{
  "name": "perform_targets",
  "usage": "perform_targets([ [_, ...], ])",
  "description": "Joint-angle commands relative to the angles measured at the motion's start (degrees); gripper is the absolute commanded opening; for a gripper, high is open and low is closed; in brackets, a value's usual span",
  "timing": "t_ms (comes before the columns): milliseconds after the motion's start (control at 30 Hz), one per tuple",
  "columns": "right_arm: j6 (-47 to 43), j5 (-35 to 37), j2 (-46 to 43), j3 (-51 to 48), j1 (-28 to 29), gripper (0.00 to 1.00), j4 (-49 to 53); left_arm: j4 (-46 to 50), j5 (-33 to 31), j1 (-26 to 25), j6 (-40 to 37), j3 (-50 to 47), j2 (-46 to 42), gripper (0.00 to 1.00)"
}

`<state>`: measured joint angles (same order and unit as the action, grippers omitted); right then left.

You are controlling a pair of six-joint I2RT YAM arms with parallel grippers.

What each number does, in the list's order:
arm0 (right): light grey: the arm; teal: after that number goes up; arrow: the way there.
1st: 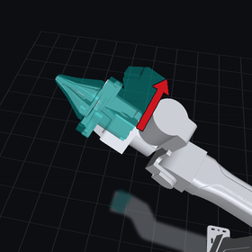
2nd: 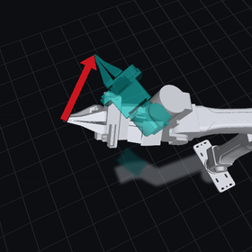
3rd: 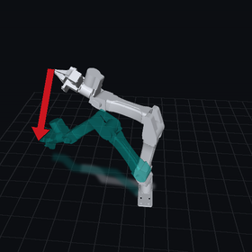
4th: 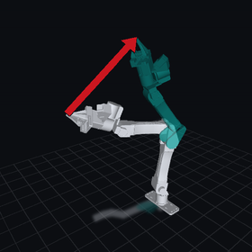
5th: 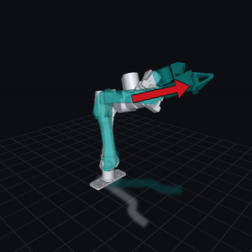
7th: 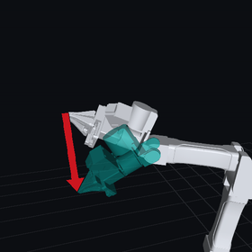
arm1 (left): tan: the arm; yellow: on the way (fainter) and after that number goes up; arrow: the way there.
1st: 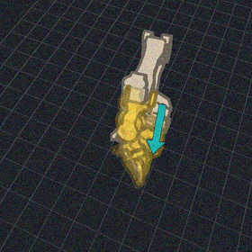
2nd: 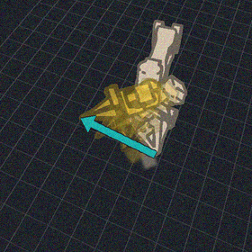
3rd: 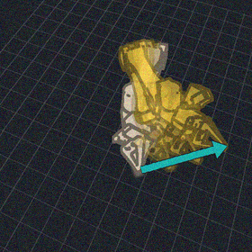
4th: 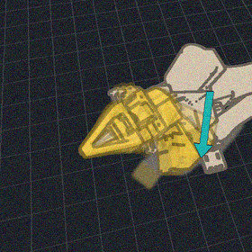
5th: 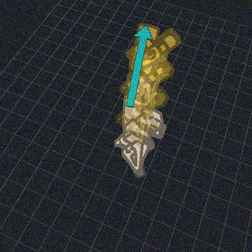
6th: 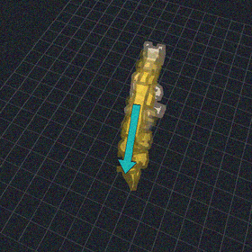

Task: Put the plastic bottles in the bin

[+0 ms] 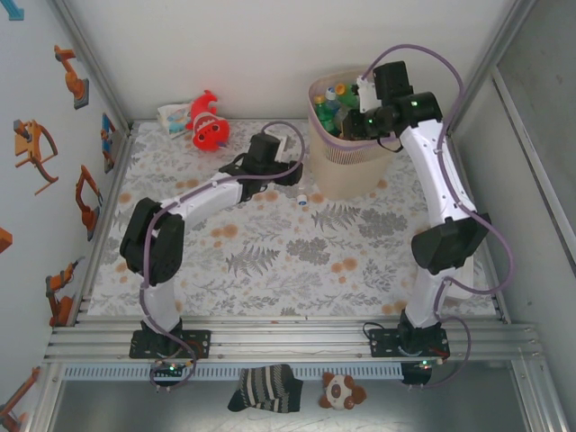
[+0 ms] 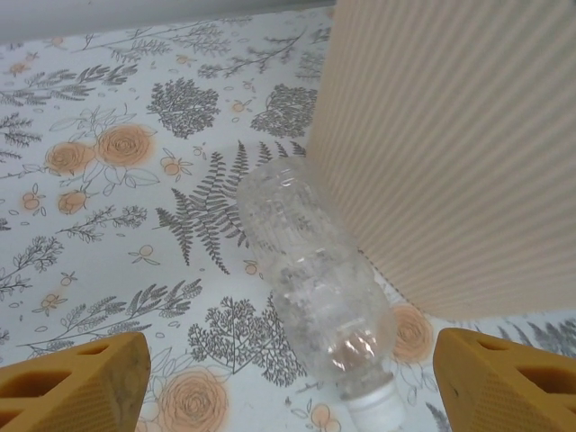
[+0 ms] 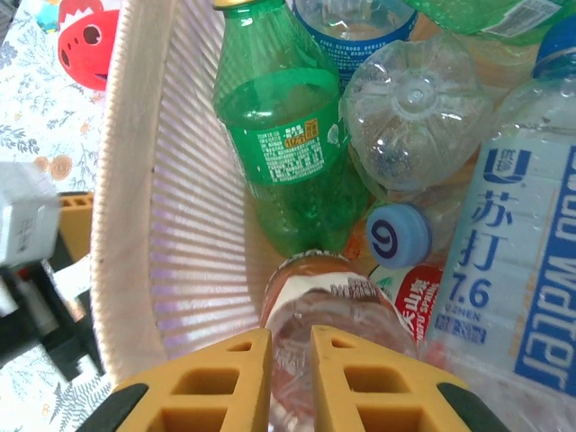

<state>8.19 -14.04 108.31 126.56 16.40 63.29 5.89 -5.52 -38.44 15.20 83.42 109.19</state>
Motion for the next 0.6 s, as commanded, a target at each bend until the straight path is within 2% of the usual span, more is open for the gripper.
perform_targets([
  [0,1.13,1.09,-5.53,2.19,0.33,0.18,2.53,2.44,-3.97,-0.14,6.13,4.38,3.2,0.82],
  [267,1.83,3.61,-13.07,2.14,0.31,0.2,3.5,5.11,-7.54,-0.65,13.6,11.01,11.56,0.84],
  [433,2.04,6.15,-17.06,1.68,0.33,0.21,3.69,4.98,-5.82,-1.68,13.69,13.57,15.57,0.91],
  [567,2.04,7.52,-19.08,0.77,0.33,0.21,3.69,5.27,-5.29,-2.73,12.95,14.7,18.1,0.93],
])
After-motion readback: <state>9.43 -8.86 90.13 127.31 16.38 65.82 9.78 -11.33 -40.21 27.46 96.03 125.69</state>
